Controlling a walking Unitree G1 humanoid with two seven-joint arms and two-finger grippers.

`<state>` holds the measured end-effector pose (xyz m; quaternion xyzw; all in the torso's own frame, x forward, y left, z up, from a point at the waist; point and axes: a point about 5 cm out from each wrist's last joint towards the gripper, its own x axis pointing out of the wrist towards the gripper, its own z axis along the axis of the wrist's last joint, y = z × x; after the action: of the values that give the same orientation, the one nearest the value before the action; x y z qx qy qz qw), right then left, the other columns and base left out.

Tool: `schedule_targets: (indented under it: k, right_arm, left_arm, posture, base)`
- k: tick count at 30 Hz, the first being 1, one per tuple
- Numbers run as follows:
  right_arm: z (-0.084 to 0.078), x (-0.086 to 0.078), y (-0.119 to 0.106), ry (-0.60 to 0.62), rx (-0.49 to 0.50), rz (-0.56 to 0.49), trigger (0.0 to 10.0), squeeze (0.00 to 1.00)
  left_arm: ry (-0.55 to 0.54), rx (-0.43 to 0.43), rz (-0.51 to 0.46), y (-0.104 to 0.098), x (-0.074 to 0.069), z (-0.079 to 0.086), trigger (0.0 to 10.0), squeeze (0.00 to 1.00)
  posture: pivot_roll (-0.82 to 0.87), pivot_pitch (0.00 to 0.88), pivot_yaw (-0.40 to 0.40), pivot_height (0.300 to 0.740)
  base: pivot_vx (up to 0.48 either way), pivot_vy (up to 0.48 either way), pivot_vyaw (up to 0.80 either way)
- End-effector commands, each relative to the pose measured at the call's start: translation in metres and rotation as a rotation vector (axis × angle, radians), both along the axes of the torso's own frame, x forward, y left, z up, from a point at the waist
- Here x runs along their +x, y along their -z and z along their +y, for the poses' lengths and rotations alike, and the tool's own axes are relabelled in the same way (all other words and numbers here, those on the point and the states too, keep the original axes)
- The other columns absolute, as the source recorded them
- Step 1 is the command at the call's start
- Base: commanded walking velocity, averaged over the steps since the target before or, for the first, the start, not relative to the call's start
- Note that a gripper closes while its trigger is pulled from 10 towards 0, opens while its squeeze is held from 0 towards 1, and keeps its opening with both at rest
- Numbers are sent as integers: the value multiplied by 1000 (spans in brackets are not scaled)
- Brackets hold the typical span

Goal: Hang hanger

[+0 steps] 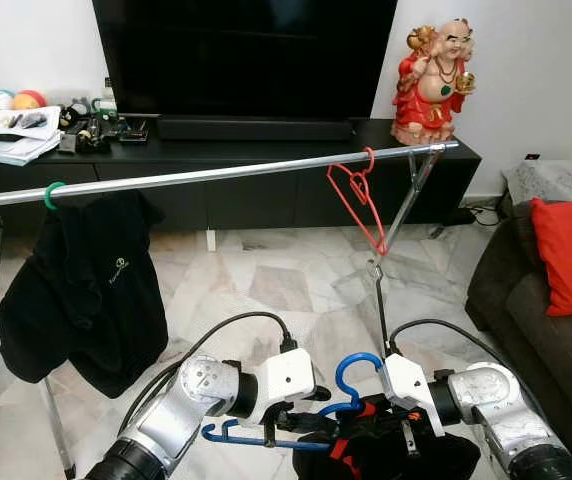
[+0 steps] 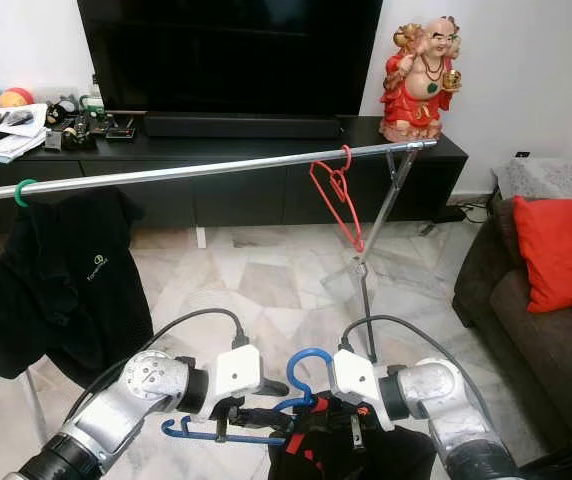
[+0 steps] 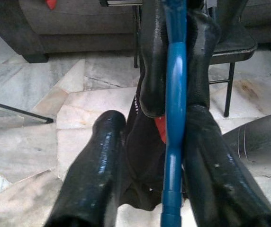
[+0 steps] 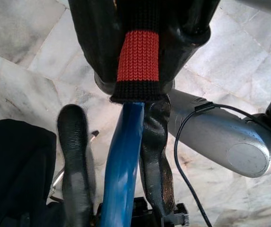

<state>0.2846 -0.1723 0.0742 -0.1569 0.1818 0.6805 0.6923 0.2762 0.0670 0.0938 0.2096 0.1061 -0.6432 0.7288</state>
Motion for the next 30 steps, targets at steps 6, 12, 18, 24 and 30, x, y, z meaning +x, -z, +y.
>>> schedule_targets:
  k: [6, 12, 18, 24, 30]
  right_arm:
    - [1, 3, -10, -15, 28, -42, 0, 0]
    - [1, 3, -10, -15, 28, -42, 0, 0]
    - [1, 3, -10, -15, 27, -42, 0, 0]
    - [-25, 20, 7, 237, -272, -187, 0, 0]
    - [-33, 18, 10, 286, -284, -178, 0, 0]
  left_arm:
    - [-33, 48, 23, 6, 3, 8, 10000, 1000]
    - [-33, 48, 23, 6, 3, 8, 10000, 1000]
    - [-32, 48, 24, 6, 3, 9, 10000, 1000]
    - [-147, 32, 6, -20, 22, 55, 10000, 0]
    - [-210, 53, -13, -25, 24, 78, 10000, 0]
  posture:
    - [-17, 0, -59, 740]
    - [-17, 0, -59, 740]
    - [-17, 0, -59, 740]
    - [-14, 0, -70, 740]
    - [-17, 0, -67, 740]
  base:
    - [0, 0, 0]
    - [0, 0, 0]
    - [0, 0, 0]
    - [0, 0, 0]
    - [0, 0, 0]
